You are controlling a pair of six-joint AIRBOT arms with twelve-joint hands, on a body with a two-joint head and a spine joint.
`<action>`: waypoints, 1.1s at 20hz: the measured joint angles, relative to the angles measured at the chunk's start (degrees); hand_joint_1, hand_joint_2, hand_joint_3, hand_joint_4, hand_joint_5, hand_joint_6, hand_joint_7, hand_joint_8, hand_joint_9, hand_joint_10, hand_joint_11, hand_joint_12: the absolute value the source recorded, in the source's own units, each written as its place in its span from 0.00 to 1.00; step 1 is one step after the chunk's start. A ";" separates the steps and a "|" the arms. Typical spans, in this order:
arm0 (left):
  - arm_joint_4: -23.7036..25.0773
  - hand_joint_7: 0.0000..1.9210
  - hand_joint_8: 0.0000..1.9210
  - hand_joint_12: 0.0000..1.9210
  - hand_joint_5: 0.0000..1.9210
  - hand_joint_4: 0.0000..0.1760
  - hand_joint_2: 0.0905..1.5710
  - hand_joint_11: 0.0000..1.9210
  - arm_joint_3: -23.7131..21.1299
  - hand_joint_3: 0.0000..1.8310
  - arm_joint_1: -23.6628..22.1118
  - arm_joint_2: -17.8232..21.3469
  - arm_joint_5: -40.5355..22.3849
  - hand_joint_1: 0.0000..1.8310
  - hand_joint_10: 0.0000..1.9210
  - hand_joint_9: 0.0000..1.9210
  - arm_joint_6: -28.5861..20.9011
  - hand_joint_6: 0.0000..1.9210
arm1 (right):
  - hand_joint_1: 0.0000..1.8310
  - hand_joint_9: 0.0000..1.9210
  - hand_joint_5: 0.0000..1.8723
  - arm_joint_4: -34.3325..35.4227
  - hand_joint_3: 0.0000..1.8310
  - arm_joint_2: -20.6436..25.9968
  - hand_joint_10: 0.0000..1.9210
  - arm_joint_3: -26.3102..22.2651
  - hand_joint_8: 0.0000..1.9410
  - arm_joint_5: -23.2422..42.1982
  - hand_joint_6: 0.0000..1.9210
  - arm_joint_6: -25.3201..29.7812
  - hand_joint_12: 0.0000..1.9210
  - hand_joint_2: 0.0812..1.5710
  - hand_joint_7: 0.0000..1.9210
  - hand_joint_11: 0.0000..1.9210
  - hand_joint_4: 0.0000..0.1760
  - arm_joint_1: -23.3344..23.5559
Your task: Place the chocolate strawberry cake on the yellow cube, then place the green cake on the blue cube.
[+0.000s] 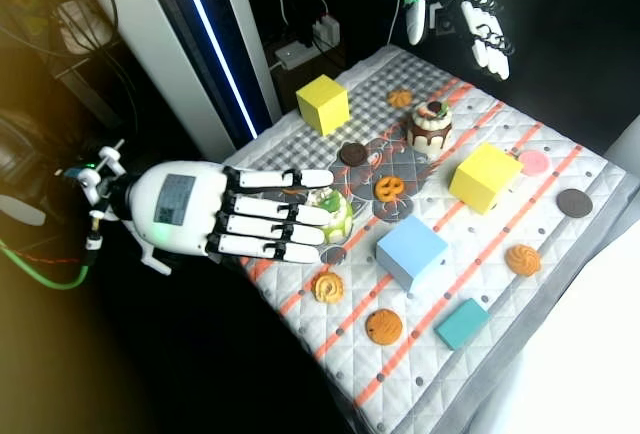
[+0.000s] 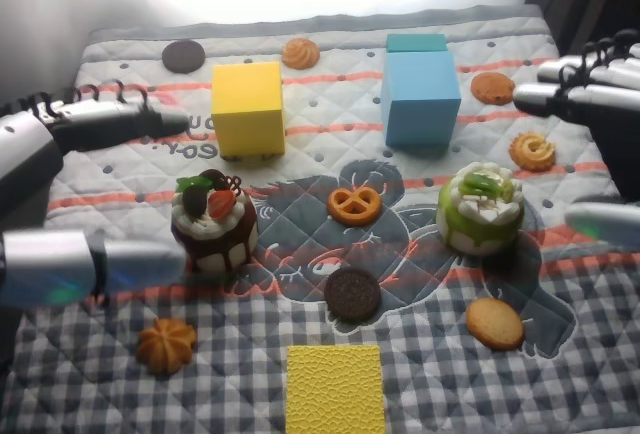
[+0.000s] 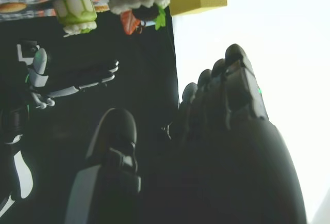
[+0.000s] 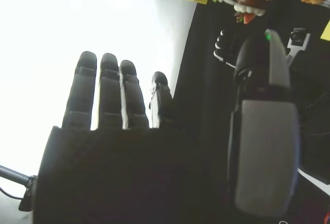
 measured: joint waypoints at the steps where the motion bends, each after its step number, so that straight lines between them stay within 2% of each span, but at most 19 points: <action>1: -0.04 0.17 0.00 0.42 0.25 0.18 0.57 0.00 0.04 0.00 0.00 -0.39 0.50 0.43 0.01 0.14 -0.07 0.00 | 0.22 0.14 0.20 -0.04 0.00 -0.02 0.01 0.02 0.00 -0.02 0.00 -0.02 0.32 0.75 0.14 0.04 0.60 0.00; 3: 0.31 0.16 0.00 0.36 0.24 0.09 0.55 0.00 0.48 0.00 -0.44 -0.87 1.16 0.48 0.00 0.13 -0.15 0.00 | 0.22 0.13 0.21 -0.04 0.00 -0.02 0.00 0.02 0.00 0.00 0.00 -0.02 0.32 0.76 0.14 0.04 0.55 0.00; 4: 0.26 0.15 0.00 0.36 0.20 0.29 0.55 0.00 1.01 0.00 -1.22 -1.25 1.64 0.47 0.00 0.13 -0.20 0.00 | 0.22 0.13 0.21 -0.09 0.00 -0.02 0.00 0.02 0.00 0.00 0.00 -0.02 0.29 0.76 0.14 0.05 0.53 0.00; 5: 0.17 0.15 0.00 0.39 0.19 0.30 0.54 0.00 1.84 0.00 -2.19 -1.77 2.32 0.47 0.00 0.13 -0.17 0.00 | 0.22 0.13 0.21 -0.11 0.00 -0.02 0.00 0.02 0.00 -0.02 0.00 0.00 0.28 0.76 0.14 0.06 0.53 0.00; 6: 0.09 0.16 0.00 0.45 0.18 0.21 0.52 0.00 2.64 0.00 -3.06 -2.47 3.10 0.48 0.00 0.15 -0.20 0.00 | 0.22 0.14 0.21 -0.09 0.00 -0.02 0.00 0.02 0.00 0.00 0.00 0.00 0.29 0.76 0.13 0.07 0.56 0.00; 7: 0.02 0.16 0.00 0.51 0.19 0.05 0.50 0.00 3.52 0.00 -4.04 -3.19 3.98 0.49 0.00 0.16 -0.22 0.00 | 0.22 0.14 0.21 -0.11 0.00 -0.02 0.00 0.02 0.00 -0.02 0.00 -0.02 0.29 0.76 0.14 0.07 0.53 0.00; 8: 0.13 0.17 0.00 0.52 0.20 0.00 0.49 0.00 4.20 0.00 -4.85 -3.67 5.18 0.50 0.00 0.17 -0.15 0.00 | 0.23 0.14 0.22 -0.09 0.00 -0.11 0.00 0.02 0.00 0.00 0.00 0.00 0.28 0.76 0.14 0.05 0.49 0.00; 9: 0.17 0.19 0.01 0.53 0.22 0.00 0.49 0.00 5.05 0.00 -6.10 -4.44 6.73 0.51 0.01 0.18 -0.04 0.01 | 0.23 0.13 0.22 -0.09 0.00 -0.22 0.00 0.02 0.00 0.00 0.00 -0.02 0.27 0.76 0.14 0.02 0.49 0.00; 10: 0.17 0.24 0.01 0.58 0.24 0.02 0.48 0.00 6.27 0.00 -7.85 -5.70 8.31 0.53 0.01 0.23 0.66 0.00 | 0.23 0.14 0.22 -0.17 0.00 -0.22 0.00 0.02 0.00 -0.04 0.00 0.00 0.31 0.76 0.15 0.03 0.51 0.00; 11: 0.22 0.24 0.01 0.58 0.24 0.02 0.48 0.00 6.62 0.00 -8.15 -6.08 8.72 0.53 0.01 0.23 0.79 0.00 | 0.23 0.14 0.22 -0.17 0.00 -0.22 0.00 0.02 0.00 -0.02 0.00 0.00 0.31 0.76 0.15 0.03 0.51 0.00; 12: 0.24 0.26 0.00 0.62 0.24 0.16 0.48 0.00 7.34 0.00 -9.27 -6.75 10.36 0.52 0.01 0.24 1.14 0.00 | 0.22 0.14 0.22 -0.13 0.00 -0.22 0.00 0.02 0.00 0.00 0.00 0.00 0.31 0.76 0.15 0.04 0.51 0.00; 13: 0.31 0.27 0.00 0.66 0.23 0.21 0.49 0.01 7.80 0.00 -9.97 -7.26 11.28 0.51 0.01 0.26 1.60 0.00 | 0.23 0.14 0.22 -0.09 0.00 -0.22 0.00 0.02 0.00 -0.04 0.00 -0.02 0.31 0.76 0.15 0.03 0.47 0.00; 14: 0.02 0.28 0.00 0.68 0.24 0.34 0.50 0.01 7.91 0.00 -10.73 -7.80 12.61 0.52 0.01 0.27 3.78 0.00 | 0.23 0.14 0.22 -0.13 0.00 -0.22 0.00 0.02 0.00 -0.04 0.00 0.00 0.31 0.76 0.15 0.03 0.49 0.00; 16: -0.46 0.28 0.00 0.58 0.26 0.38 0.50 0.06 7.91 0.00 -12.20 -8.81 14.95 0.55 0.01 0.28 9.27 0.00 | 0.23 0.14 0.22 -0.24 0.00 -0.22 0.00 0.02 0.00 -0.02 0.00 0.00 0.31 0.76 0.15 0.03 0.43 0.00; 17: -0.55 0.28 0.00 0.55 0.25 0.44 0.49 0.08 7.91 0.00 -12.39 -9.11 15.58 0.55 0.00 0.28 10.71 0.00 | 0.22 0.14 0.22 -0.31 0.00 -0.22 0.00 0.02 0.00 -0.02 0.00 0.00 0.34 0.76 0.15 0.02 0.42 0.00; 18: -1.20 0.27 0.00 0.53 0.25 0.36 0.48 0.08 7.91 0.00 -12.52 -9.62 16.57 0.55 0.00 0.27 12.11 0.00 | 0.22 0.15 0.22 -0.35 0.00 -0.22 0.00 0.02 0.00 -0.04 0.00 0.00 0.35 0.76 0.15 0.03 0.46 0.00; 20: -1.99 0.24 0.00 0.48 0.23 0.41 0.49 0.06 8.66 0.00 -12.57 -10.29 18.56 0.54 0.00 0.24 12.79 0.00 | 0.22 0.15 0.22 -0.35 0.00 -0.22 0.00 0.02 0.00 -0.04 0.00 0.00 0.36 0.76 0.15 0.04 0.39 0.00; 21: -2.49 0.24 0.00 0.46 0.21 0.54 0.51 0.06 9.42 0.00 -13.00 -10.54 19.67 0.50 0.00 0.24 12.79 0.00 | 0.21 0.15 0.23 -0.35 0.00 -0.22 0.00 0.02 0.00 0.00 0.00 0.00 0.30 0.76 0.15 0.05 0.39 0.00; 22: -2.64 0.23 0.00 0.45 0.22 0.54 0.51 0.04 10.08 0.00 -13.46 -10.75 20.22 0.49 0.00 0.22 12.85 0.00 | 0.20 0.15 0.23 -0.39 0.00 -0.22 0.00 0.02 0.00 -0.02 0.00 0.00 0.26 0.76 0.16 0.06 0.36 -0.02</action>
